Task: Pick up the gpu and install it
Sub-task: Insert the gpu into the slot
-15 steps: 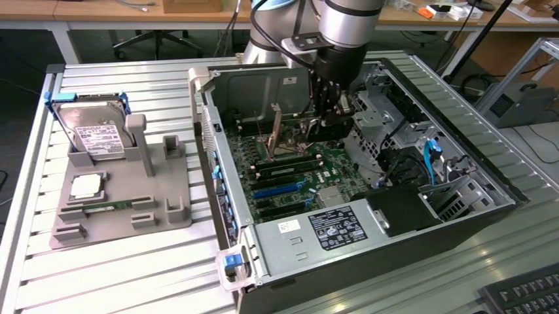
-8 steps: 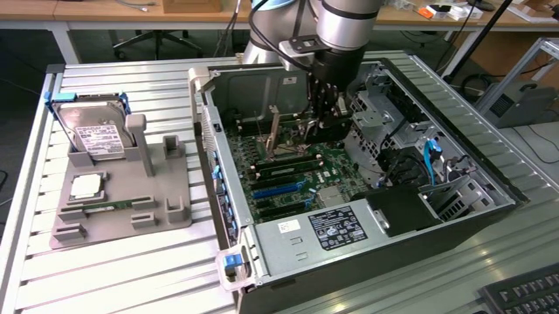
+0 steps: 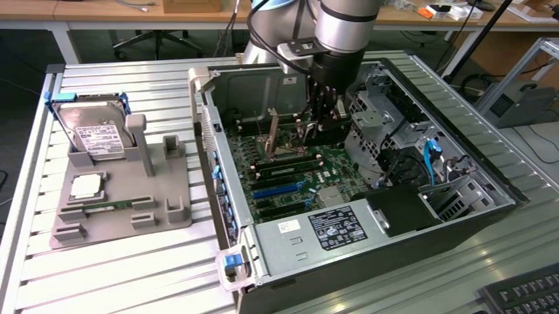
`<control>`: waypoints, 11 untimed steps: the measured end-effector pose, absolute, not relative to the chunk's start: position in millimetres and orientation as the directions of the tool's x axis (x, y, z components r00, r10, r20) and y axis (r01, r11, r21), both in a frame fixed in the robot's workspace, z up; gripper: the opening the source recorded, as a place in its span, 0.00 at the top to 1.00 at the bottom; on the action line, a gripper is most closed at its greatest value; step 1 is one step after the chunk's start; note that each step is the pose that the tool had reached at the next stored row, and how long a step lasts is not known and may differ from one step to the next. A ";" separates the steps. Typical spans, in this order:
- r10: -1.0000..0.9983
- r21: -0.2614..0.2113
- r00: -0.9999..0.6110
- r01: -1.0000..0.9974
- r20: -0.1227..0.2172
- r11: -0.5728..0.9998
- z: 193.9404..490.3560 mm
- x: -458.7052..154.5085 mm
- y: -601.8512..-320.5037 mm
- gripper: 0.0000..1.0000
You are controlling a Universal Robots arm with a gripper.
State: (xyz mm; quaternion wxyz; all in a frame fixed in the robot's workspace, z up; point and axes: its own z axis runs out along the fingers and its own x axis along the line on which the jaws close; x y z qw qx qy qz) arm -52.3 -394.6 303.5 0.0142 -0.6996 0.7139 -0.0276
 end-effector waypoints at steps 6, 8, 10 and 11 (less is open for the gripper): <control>-1.000 -0.059 -0.021 -0.998 0.018 0.020 303.0 -54.4 -399.7 0.73; -1.000 -0.059 -0.021 -0.998 0.018 0.020 302.6 -54.8 -400.9 0.73; -1.000 -0.059 -0.021 -0.998 0.019 0.020 302.5 -55.7 -401.6 0.73; -1.000 -0.059 -0.021 -0.998 0.018 0.020 302.4 -56.2 -402.0 0.73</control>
